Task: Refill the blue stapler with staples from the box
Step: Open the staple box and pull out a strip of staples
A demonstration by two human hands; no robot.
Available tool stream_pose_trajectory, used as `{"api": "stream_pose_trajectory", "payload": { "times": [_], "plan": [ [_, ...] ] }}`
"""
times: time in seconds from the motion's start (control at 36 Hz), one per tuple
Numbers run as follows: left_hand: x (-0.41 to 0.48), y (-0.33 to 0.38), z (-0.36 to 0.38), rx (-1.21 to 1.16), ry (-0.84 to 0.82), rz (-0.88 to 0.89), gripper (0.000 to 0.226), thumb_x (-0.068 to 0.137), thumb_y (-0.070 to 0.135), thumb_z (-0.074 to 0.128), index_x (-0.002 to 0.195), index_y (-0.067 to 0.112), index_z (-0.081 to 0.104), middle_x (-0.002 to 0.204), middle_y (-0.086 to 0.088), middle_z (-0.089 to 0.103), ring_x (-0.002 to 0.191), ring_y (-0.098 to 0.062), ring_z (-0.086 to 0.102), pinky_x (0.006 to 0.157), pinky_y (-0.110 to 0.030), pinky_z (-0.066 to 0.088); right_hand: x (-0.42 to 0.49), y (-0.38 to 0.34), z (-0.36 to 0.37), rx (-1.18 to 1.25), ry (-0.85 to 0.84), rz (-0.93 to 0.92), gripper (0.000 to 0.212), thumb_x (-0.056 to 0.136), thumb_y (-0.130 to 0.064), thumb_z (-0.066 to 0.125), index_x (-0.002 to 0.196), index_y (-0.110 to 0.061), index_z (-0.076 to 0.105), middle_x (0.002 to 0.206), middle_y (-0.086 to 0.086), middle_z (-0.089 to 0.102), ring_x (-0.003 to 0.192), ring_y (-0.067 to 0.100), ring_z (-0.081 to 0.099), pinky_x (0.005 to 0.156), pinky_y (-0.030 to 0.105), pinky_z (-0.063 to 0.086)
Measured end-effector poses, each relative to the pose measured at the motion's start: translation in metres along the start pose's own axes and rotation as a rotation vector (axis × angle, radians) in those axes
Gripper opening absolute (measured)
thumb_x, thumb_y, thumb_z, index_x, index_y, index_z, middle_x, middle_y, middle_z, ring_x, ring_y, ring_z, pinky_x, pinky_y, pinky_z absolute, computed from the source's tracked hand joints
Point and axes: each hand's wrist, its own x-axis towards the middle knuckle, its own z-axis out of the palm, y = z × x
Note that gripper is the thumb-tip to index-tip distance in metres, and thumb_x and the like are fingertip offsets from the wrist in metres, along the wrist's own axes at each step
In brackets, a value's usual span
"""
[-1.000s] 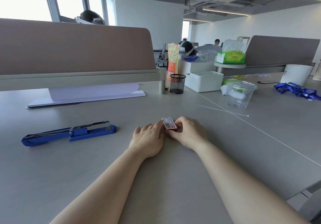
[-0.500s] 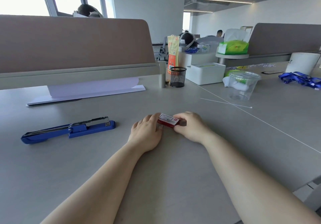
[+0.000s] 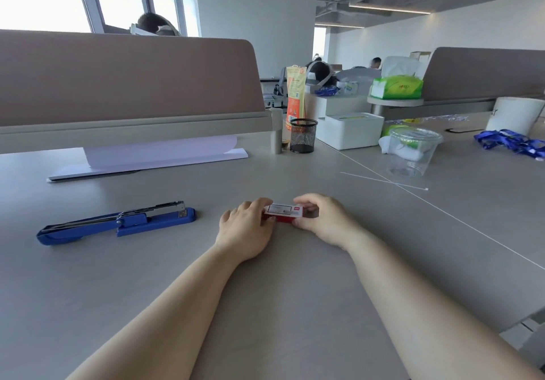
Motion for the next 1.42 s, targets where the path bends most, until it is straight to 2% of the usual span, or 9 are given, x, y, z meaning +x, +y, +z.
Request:
{"api": "stream_pose_trajectory", "payload": {
  "times": [0.11,0.22,0.33,0.44,0.53,0.61,0.78,1.11,1.42],
  "plan": [
    [-0.003,0.001,0.004,0.135,-0.008,0.048,0.044,0.09,0.046,0.038,0.133,0.038,0.035,0.138,-0.001,0.043,0.131,-0.026,0.035,0.112,-0.041,0.018,0.0,0.001,0.0,0.035,-0.013,0.012,0.05,0.071,-0.017,0.077,0.117,-0.02,0.059,0.118,0.002,0.065,0.106,0.013,0.059,0.097,0.029,0.045],
    [-0.003,0.001,0.004,0.155,-0.028,0.084,0.049,0.092,0.049,0.034,0.139,0.04,0.027,0.152,0.006,0.027,0.14,-0.023,0.022,0.115,-0.044,0.013,0.002,0.003,-0.002,0.028,-0.011,0.02,0.05,0.07,-0.017,0.077,0.117,-0.018,0.059,0.118,0.002,0.065,0.107,0.014,0.059,0.099,0.032,0.045],
    [-0.004,0.0,0.005,0.149,-0.09,0.095,0.047,0.093,0.052,0.029,0.139,0.045,0.025,0.156,0.014,0.019,0.143,-0.019,0.014,0.117,-0.049,0.008,0.003,0.005,-0.002,0.012,0.003,0.016,0.042,0.069,-0.018,0.077,0.109,-0.021,0.063,0.109,0.002,0.069,0.101,0.016,0.062,0.096,0.036,0.048],
    [-0.004,0.001,0.004,0.125,-0.064,0.082,0.045,0.09,0.054,0.034,0.135,0.047,0.032,0.151,0.016,0.029,0.139,-0.019,0.024,0.116,-0.05,0.012,0.001,0.004,-0.007,0.011,-0.001,0.0,0.041,0.069,-0.014,0.078,0.107,-0.018,0.064,0.106,0.002,0.07,0.096,0.014,0.063,0.093,0.03,0.048],
    [-0.004,0.0,0.002,0.095,0.008,0.087,0.041,0.085,0.058,0.043,0.124,0.045,0.042,0.139,0.013,0.043,0.13,-0.02,0.036,0.112,-0.044,0.021,-0.003,0.002,-0.014,-0.01,-0.034,-0.015,0.042,0.069,-0.013,0.078,0.108,-0.017,0.064,0.1,-0.003,0.067,0.094,0.01,0.061,0.084,0.021,0.043],
    [-0.005,-0.001,0.0,0.065,0.025,0.072,0.047,0.081,0.059,0.05,0.125,0.041,0.046,0.133,0.008,0.046,0.127,-0.022,0.038,0.109,-0.04,0.023,-0.007,-0.001,-0.018,-0.011,-0.098,-0.033,0.044,0.069,-0.012,0.079,0.11,-0.017,0.064,0.098,-0.005,0.064,0.096,0.01,0.06,0.079,0.015,0.042],
    [-0.006,-0.002,-0.003,0.017,0.019,0.083,0.046,0.081,0.056,0.055,0.123,0.039,0.05,0.128,0.005,0.046,0.124,-0.023,0.039,0.107,-0.038,0.025,-0.009,-0.003,-0.02,-0.024,-0.069,-0.071,0.044,0.067,-0.015,0.08,0.108,-0.023,0.064,0.102,-0.008,0.065,0.104,0.009,0.059,0.095,0.026,0.043],
    [0.0,-0.013,-0.011,-0.107,0.075,0.078,0.045,0.073,0.045,0.072,0.115,0.038,0.057,0.123,0.006,0.054,0.114,-0.021,0.049,0.094,-0.04,0.042,-0.009,-0.002,-0.021,-0.072,-0.043,-0.108,0.043,0.068,-0.014,0.078,0.106,-0.027,0.062,0.112,-0.004,0.064,0.105,0.01,0.054,0.09,0.028,0.041],
    [0.003,-0.016,-0.007,-0.196,0.119,0.096,0.044,0.069,0.034,0.077,0.11,0.032,0.06,0.114,0.005,0.056,0.1,-0.02,0.057,0.089,-0.043,0.049,-0.011,-0.003,-0.023,-0.07,-0.017,-0.101,0.04,0.07,-0.013,0.075,0.105,-0.025,0.061,0.106,-0.009,0.058,0.105,0.011,0.052,0.083,0.025,0.036]
  ]
}}
